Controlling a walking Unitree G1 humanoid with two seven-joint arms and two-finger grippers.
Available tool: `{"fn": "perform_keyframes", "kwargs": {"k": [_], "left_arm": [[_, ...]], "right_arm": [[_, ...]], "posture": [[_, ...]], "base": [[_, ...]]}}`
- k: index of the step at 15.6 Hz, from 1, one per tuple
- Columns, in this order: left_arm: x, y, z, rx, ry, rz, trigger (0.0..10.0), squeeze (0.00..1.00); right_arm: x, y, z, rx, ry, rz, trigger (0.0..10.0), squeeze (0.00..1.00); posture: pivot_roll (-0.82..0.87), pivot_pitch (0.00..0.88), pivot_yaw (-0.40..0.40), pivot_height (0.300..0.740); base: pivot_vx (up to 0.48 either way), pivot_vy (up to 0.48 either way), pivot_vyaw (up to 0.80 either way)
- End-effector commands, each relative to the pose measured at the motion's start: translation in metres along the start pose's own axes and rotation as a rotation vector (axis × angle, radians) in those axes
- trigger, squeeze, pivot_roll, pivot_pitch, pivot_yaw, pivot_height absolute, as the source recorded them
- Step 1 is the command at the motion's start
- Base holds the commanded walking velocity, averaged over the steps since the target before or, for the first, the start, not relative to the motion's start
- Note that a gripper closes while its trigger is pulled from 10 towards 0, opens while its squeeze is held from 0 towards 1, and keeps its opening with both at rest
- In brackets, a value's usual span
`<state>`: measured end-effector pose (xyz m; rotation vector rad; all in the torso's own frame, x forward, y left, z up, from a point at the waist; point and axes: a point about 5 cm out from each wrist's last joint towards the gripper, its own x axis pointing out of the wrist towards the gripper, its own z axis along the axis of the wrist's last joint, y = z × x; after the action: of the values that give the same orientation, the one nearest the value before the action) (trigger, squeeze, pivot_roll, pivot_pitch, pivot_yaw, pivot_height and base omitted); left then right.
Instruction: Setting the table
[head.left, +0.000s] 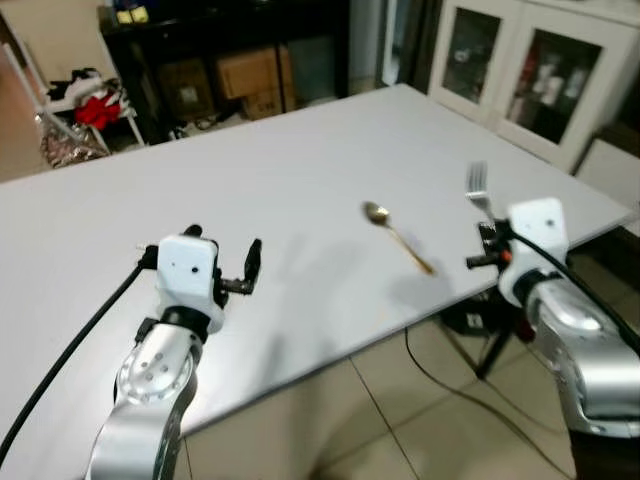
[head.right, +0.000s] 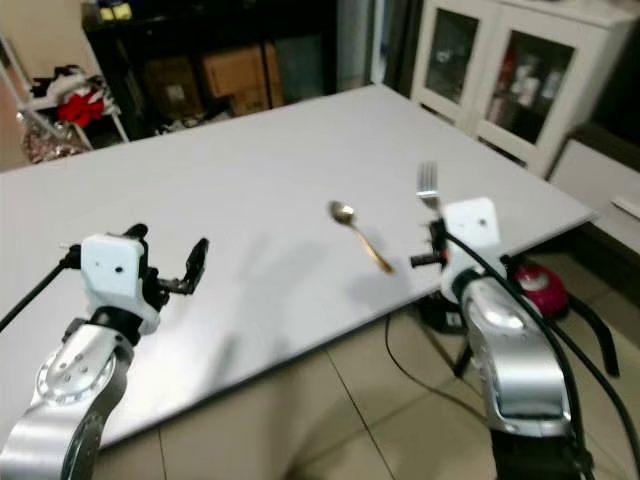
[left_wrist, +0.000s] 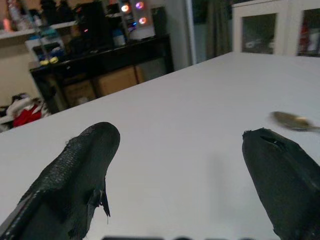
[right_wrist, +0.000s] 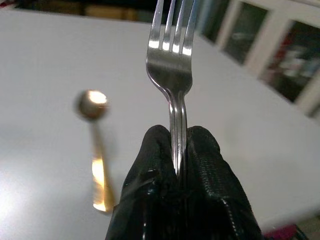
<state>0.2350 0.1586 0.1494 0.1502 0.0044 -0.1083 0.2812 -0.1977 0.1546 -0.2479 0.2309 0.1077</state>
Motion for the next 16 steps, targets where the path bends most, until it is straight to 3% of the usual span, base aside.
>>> {"fn": "perform_keyframes", "kwargs": {"k": [1,4,6,9,12,16], "left_arm": [[-0.001,0.003,0.001,0.004,-0.003,0.01,10.0,0.0],[-0.005,0.002,-0.001,0.004,0.007,0.007,10.0,0.0],[-0.009,-0.003,-0.006,0.055,0.051,-0.073,10.0,0.0],[-0.011,-0.009,-0.001,0.062,0.033,-0.17,10.0,0.0],[-0.009,-0.014,0.002,0.085,0.033,-0.265,10.0,0.0],[-0.006,-0.014,0.006,0.098,0.032,-0.29,10.0,0.0]], "right_arm": [[0.003,-0.002,0.004,-0.025,-0.005,0.046,10.0,0.0],[0.01,-0.006,0.002,-0.116,0.051,0.151,10.0,0.0],[0.022,-0.005,0.004,-0.169,0.083,0.2,10.0,0.0],[0.035,-0.008,0.004,-0.197,0.154,0.217,10.0,0.0],[0.047,-0.009,0.013,-0.152,0.126,0.265,10.0,0.0],[0.06,-0.004,0.019,-0.082,0.128,0.369,10.0,0.0]], "posture": [[-0.16,0.0,0.043,0.74],[-0.15,0.0,0.03,0.74],[-0.13,0.0,0.027,0.74],[-0.12,0.0,0.036,0.74],[-0.12,0.0,0.053,0.74],[-0.11,0.0,0.055,0.74]], "base": [[0.322,0.0,0.0],[0.306,0.0,0.0],[0.0,0.0,0.0],[0.0,0.0,0.0],[0.0,0.0,0.0],[0.0,0.0,0.0]]}}
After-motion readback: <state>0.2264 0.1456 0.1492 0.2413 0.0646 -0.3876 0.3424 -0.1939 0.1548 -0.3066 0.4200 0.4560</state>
